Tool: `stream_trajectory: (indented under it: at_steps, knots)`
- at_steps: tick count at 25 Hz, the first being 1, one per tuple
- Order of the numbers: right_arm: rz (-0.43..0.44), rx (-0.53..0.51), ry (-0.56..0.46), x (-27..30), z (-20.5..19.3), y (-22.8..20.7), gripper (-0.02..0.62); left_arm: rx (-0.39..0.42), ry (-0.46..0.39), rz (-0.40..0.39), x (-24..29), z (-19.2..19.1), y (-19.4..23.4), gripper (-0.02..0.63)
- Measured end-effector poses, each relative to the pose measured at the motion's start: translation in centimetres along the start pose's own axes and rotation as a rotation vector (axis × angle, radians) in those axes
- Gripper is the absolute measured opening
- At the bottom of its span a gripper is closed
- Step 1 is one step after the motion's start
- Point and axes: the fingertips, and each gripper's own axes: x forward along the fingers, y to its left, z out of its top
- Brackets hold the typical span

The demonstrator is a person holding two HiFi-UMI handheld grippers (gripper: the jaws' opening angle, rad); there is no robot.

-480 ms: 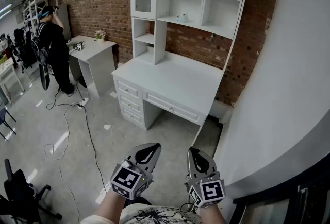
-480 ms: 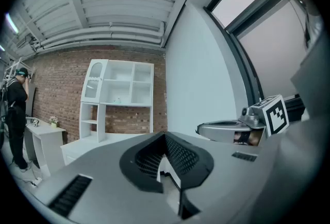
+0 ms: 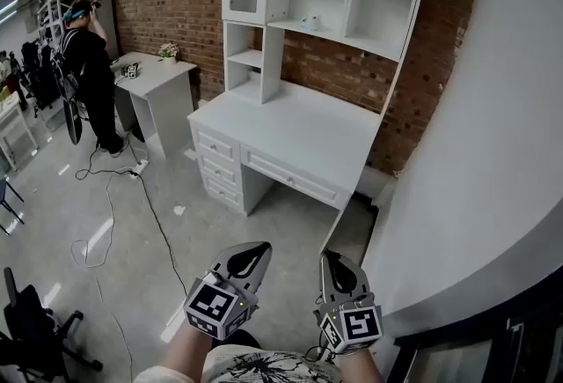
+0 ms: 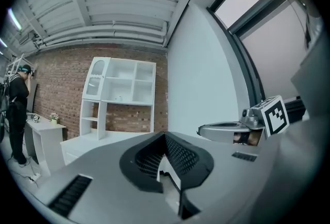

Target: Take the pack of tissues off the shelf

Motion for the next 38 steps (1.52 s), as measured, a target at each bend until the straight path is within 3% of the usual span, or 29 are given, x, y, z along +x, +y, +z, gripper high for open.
stream_trajectory:
  at_steps: [7,16,24,38]
  knots:
    - [0.003,-0.009,0.068,2.0,-2.1,0.5,0.003,-0.018,0.026,0.021,0.0,-2.0,1.8,0.014]
    - [0.01,-0.045,0.096,8.9,-2.8,0.8,0.003,-0.024,0.039,0.044,2.1,-2.9,8.1,0.014]
    - [0.029,-0.039,0.133,20.0,-2.8,1.7,0.005,-0.011,0.068,0.051,6.4,-2.3,19.0,0.014]
    - [-0.085,-0.013,0.116,40.5,-0.7,0.6,0.005,0.015,0.077,-0.029,15.2,0.8,37.9,0.014]
